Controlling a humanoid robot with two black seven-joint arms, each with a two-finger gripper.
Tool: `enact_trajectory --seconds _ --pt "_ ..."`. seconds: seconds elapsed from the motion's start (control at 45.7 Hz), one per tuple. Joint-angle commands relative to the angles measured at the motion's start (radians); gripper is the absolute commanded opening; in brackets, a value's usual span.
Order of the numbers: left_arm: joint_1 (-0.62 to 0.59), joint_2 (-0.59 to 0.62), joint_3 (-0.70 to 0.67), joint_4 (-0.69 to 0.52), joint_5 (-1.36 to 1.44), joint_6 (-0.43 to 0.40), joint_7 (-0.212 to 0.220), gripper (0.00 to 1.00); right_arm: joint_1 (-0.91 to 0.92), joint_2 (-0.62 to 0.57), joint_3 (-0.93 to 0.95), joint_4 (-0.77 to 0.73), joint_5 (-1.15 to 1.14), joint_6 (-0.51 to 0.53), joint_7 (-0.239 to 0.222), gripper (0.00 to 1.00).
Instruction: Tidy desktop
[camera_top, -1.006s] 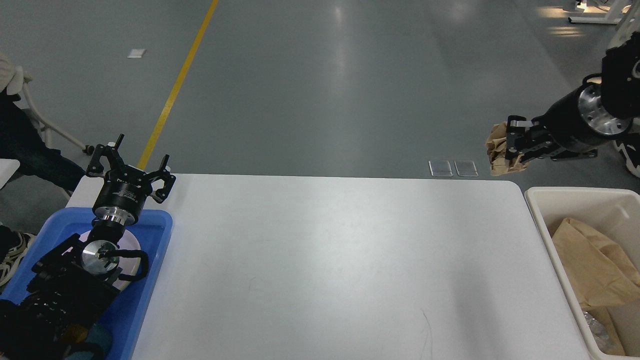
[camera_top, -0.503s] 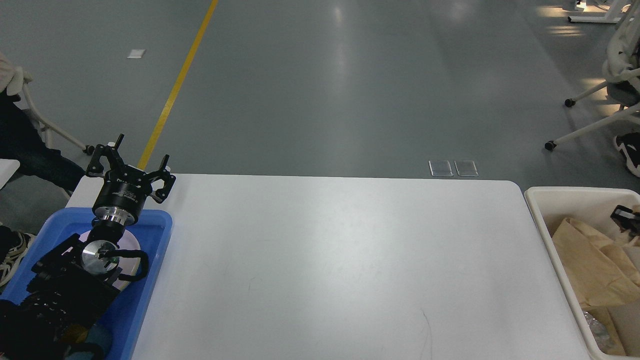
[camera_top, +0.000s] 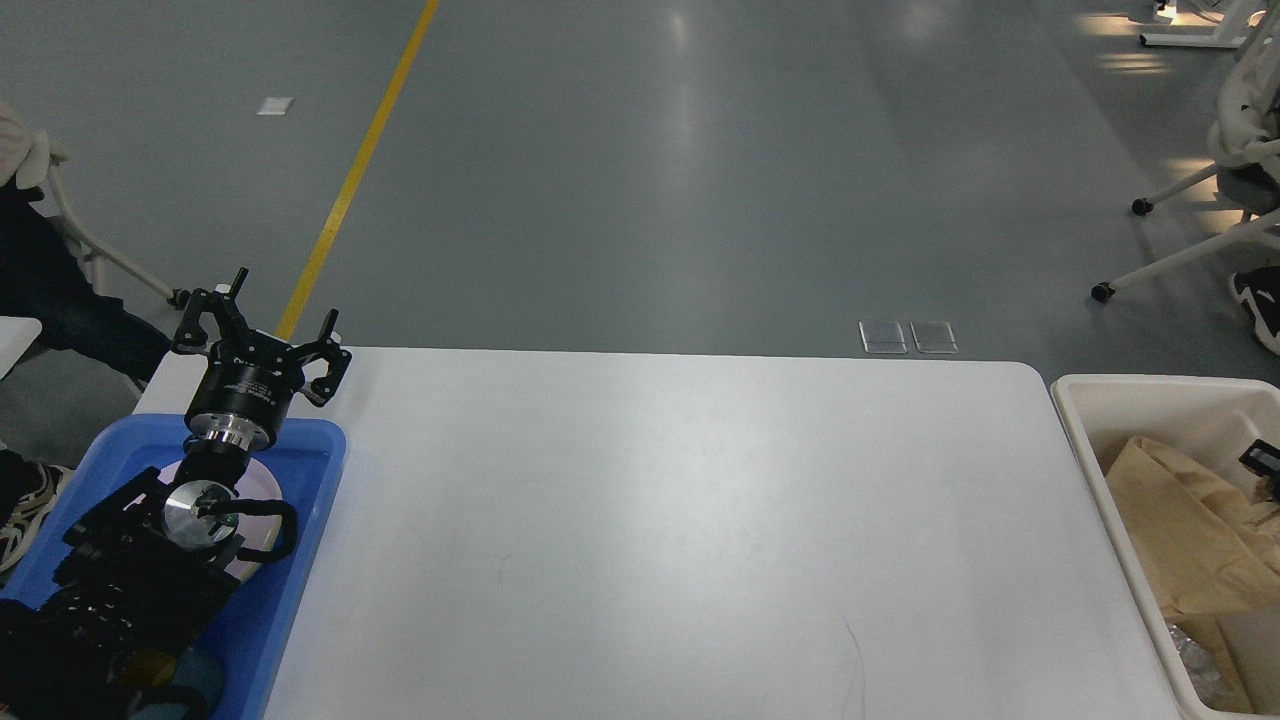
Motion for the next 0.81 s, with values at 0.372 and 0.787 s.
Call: enact_trajectory --seconds 0.372,0.787 --pt "0.0 0.0 0.0 0.0 0.0 0.0 0.0 0.97 -0.011 0.06 0.785 0.008 -0.001 -0.005 0.467 1.0" --pt "0.0 0.0 0.0 0.0 0.0 0.0 0.0 0.97 -0.142 0.146 1.308 0.213 0.001 0.01 0.854 1.0"
